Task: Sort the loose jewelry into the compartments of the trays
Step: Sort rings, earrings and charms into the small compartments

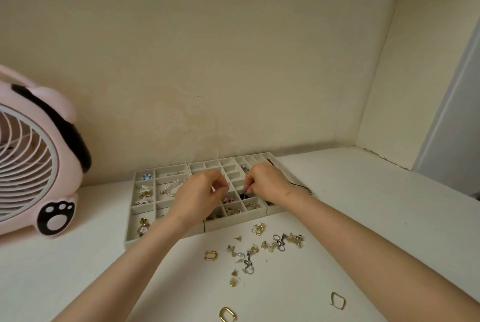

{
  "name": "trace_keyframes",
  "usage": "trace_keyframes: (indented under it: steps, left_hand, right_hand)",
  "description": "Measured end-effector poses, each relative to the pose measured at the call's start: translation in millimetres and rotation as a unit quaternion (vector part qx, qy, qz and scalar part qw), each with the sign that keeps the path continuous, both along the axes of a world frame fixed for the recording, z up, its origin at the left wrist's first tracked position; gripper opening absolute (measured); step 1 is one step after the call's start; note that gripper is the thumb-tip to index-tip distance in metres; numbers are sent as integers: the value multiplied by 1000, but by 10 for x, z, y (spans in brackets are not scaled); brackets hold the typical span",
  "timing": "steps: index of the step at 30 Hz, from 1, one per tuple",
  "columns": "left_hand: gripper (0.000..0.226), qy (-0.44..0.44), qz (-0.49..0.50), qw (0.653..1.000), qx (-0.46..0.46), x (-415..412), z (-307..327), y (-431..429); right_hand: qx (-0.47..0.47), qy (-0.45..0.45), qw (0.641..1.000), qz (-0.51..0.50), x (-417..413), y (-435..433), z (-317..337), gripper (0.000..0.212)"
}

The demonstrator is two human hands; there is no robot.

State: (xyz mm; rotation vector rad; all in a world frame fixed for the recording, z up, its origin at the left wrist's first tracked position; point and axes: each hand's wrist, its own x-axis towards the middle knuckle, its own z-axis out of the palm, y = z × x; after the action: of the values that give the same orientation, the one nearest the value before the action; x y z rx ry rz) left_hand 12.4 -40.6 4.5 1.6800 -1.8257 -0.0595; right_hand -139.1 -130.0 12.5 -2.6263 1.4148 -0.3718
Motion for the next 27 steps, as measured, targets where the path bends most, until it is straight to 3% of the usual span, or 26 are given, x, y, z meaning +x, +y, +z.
trace_keyframes:
  steps: [4, 16, 21, 27]
  left_hand:
    - [7, -1, -3, 1000, 4, 5, 9, 11]
    - [7, -11, -56, 998, 31, -90, 21, 54]
    - [8, -34, -119, 990, 62, -220, -23, 106]
    - [9, -58, -175, 979, 91, -360, -78, 174]
  right_hand:
    - [-24, 1, 1000, -5, -32, 12, 9, 16]
    - [26, -138, 989, -35, -529, 371, 51, 7]
    - [68, -115, 991, -13, -717, 569, 1, 7]
    - [89, -20, 996, -14, -862, 694, -69, 6]
